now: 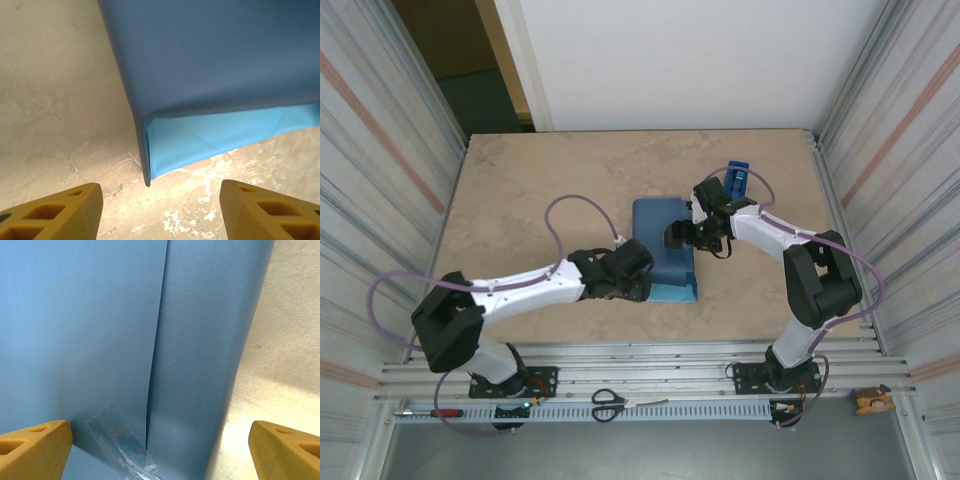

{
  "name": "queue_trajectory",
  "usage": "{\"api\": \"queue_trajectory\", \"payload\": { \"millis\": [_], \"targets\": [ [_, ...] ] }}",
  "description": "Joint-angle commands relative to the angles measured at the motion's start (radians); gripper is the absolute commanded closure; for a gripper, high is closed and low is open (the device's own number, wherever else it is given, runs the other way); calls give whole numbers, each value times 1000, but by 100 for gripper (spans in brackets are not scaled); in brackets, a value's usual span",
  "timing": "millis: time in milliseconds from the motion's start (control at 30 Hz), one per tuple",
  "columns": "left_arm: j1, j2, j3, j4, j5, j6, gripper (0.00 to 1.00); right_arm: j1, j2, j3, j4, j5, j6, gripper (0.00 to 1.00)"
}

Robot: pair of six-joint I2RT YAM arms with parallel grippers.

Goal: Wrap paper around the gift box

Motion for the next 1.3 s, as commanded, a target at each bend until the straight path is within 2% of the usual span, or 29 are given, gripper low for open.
{"api": "queue_trajectory", "payload": {
  "millis": [0,100,267,367,567,767,967,1267],
  "targets": [
    [73,-21,19,3,84,36,33,16,13,24,-105,27,-53,10],
    [137,0,48,29,177,60,29,13,-3,62,-104,0,-59,9],
    [194,46,98,44,233,83,26,0,-37,101,-103,-28,-54,7],
    [241,81,113,66,304,80,22,-24,-78,94,-96,-41,-34,7],
    [293,160,165,62,355,122,19,-90,-263,-72,-45,-59,48,10],
    [340,246,216,82,443,141,15,-191,-506,-361,67,-170,168,39],
    [341,310,262,91,481,135,12,-195,-598,-570,180,-240,286,65],
    [341,332,215,156,502,43,14,-195,-494,-660,279,-298,306,80]
  ]
}}
